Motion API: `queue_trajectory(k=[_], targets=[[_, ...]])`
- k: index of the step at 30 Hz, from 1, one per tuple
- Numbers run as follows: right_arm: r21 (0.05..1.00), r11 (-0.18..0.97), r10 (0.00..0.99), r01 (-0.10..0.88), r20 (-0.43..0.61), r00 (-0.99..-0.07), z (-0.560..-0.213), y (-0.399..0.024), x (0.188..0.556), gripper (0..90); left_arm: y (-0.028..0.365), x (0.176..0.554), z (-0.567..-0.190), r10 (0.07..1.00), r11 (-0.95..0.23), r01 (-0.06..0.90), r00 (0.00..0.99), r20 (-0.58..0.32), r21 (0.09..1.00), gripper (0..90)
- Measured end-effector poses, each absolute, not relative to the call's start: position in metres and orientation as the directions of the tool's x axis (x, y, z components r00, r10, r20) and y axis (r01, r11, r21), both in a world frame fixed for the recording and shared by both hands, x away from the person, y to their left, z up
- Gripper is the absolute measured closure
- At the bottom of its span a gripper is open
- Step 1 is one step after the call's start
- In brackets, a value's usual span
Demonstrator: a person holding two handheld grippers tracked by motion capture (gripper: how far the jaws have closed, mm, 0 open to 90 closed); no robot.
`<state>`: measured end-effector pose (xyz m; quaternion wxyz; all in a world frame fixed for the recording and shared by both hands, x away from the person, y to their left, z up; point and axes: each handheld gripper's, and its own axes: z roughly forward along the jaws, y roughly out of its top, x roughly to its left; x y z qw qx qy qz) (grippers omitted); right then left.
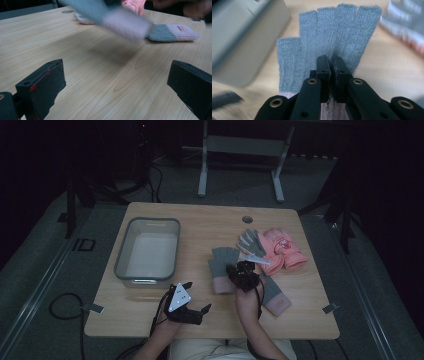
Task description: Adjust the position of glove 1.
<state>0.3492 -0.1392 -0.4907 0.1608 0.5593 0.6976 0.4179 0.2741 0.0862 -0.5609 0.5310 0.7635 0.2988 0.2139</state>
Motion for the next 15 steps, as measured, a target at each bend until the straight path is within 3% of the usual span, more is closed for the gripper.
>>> queue_trajectory(k=[15], targets=[[0.697,-0.08,0.943,0.712,0.285,-0.174,-0.556,-0.137,0.345,82.4,0.086,0.274,-0.561,0.679,-0.259,0.227,0.734,0.009,0.939,1.0]])
